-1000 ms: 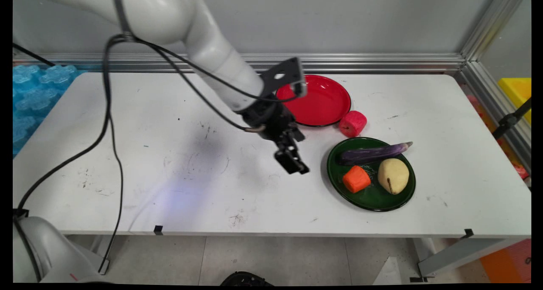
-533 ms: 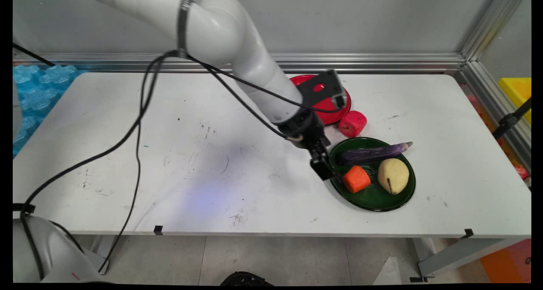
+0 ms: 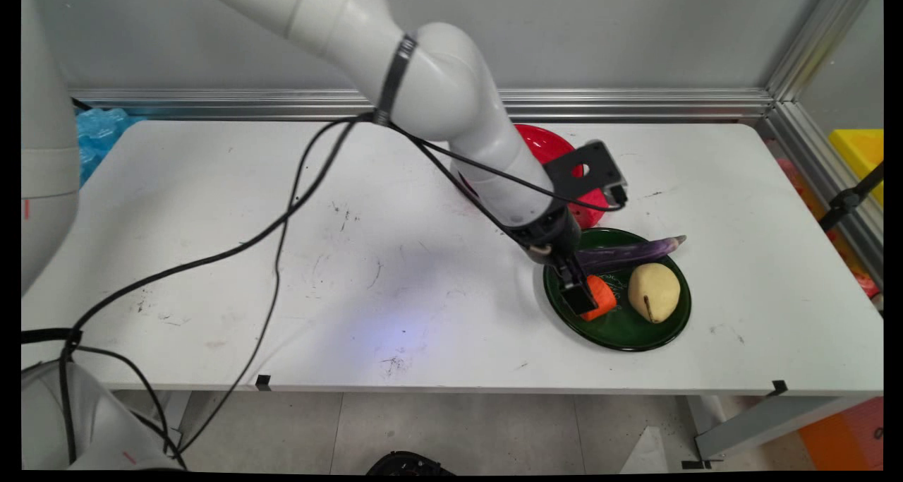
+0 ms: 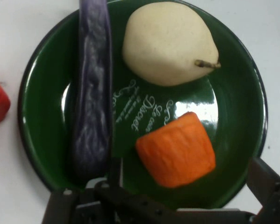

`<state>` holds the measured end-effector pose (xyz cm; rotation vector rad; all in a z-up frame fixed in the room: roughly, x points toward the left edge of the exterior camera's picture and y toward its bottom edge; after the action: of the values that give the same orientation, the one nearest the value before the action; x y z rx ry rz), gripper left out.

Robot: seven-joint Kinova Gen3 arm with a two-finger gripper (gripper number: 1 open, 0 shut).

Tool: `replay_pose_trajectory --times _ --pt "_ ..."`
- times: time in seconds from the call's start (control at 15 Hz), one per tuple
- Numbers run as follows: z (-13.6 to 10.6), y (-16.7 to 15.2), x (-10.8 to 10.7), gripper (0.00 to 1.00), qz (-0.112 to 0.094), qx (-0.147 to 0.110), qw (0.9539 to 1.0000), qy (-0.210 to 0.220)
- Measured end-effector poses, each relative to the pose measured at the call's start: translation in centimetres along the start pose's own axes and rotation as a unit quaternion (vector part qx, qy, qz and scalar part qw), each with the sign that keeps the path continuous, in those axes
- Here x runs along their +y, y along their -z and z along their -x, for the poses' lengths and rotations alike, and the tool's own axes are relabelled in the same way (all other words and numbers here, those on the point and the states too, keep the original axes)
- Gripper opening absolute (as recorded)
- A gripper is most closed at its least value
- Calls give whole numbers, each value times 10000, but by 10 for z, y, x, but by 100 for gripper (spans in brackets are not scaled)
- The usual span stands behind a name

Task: Pick up the mandarin from the green plate

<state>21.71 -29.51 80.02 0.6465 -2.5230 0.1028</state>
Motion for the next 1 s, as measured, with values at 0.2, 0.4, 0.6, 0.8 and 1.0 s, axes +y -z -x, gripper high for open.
replay_pose_trajectory --times 0.2,0.4,0.6,0.8,1.0 --pt "-10 -18 3 100 -44 -89 9999 31" --pt "-15 -28 5 100 -60 -135 9999 46" --pt "-21 -41 6 100 -89 -198 9997 78" --pt "-24 -51 6 100 -116 -262 9995 89" --pt "-26 -56 7 100 -147 -318 9994 72"
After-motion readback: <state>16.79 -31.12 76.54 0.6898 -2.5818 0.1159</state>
